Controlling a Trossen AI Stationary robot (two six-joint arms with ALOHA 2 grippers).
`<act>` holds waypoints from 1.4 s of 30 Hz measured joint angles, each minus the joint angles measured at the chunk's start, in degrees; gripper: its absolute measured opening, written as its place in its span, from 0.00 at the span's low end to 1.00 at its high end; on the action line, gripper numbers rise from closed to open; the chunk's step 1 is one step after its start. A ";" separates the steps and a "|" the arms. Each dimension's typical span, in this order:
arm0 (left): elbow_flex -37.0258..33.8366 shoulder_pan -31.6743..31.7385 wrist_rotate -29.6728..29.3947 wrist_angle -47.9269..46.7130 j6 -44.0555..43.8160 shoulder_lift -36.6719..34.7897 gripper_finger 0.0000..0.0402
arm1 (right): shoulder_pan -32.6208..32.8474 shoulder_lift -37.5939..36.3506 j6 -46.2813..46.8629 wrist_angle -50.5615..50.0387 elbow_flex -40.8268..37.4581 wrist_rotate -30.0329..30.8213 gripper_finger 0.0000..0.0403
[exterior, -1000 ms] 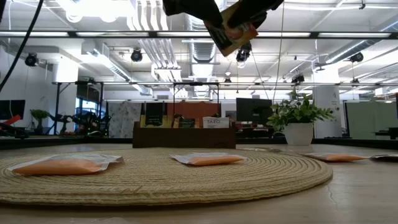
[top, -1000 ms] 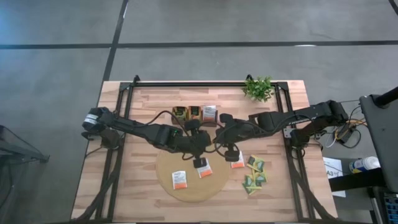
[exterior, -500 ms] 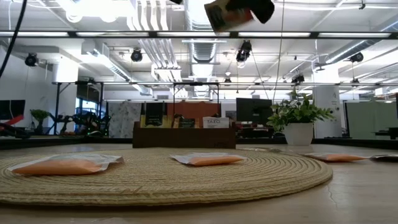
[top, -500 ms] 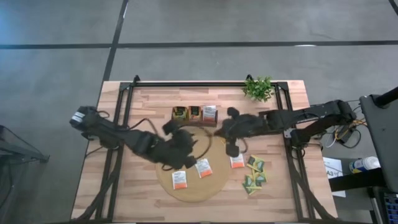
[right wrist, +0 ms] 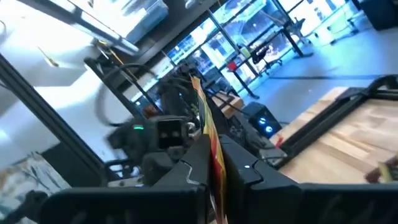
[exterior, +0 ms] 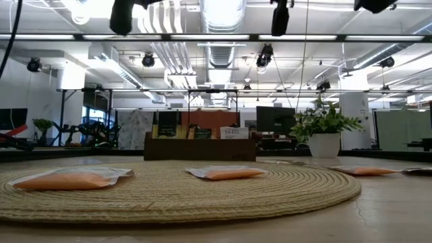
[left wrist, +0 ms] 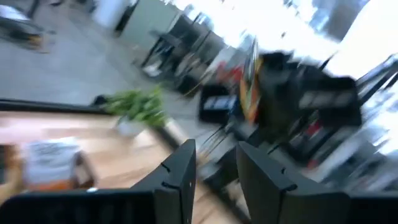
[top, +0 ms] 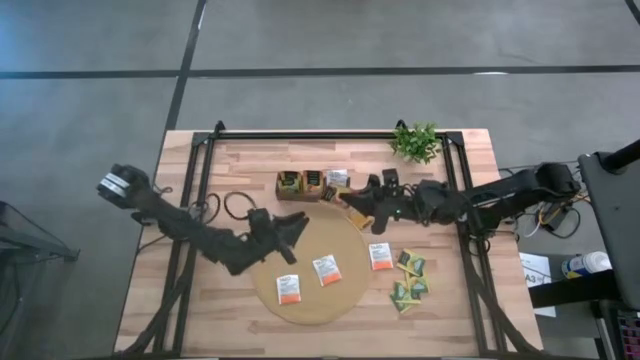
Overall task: Pick & Place Tea
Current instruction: Put the yellow tea bag into the middle section of the wooden organizer
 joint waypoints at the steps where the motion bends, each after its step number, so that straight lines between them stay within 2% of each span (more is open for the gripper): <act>1: -2.22 0.55 1.35 7.15 1.91 0.51 0.27 | 0.00 1.00 0.24 1.79 0.02 -0.02 0.03; 4: -7.04 2.45 5.58 24.00 4.11 1.74 0.27 | 0.00 2.98 1.24 5.64 0.32 0.50 0.03; 6: -8.54 3.83 8.44 28.55 3.86 2.25 0.27 | 0.00 4.01 3.64 6.17 1.10 2.30 0.03; 13: -6.43 8.10 14.98 27.33 3.58 2.65 0.27 | 0.02 8.33 9.12 6.26 4.72 3.99 0.07; 19: -4.72 10.80 19.06 25.77 4.07 2.41 0.27 | 0.00 10.52 9.41 5.80 7.26 5.17 0.06; 28: -4.74 11.11 20.14 24.26 3.75 2.37 0.26 | 0.00 10.73 7.73 4.86 8.39 5.16 0.05; 35: -4.72 12.22 20.84 24.07 3.64 2.37 0.19 | 0.00 10.75 9.18 1.43 7.94 4.70 0.06; 42: -4.70 12.78 22.04 23.82 3.07 2.37 0.08 | 0.00 10.73 6.89 1.34 8.03 4.91 0.06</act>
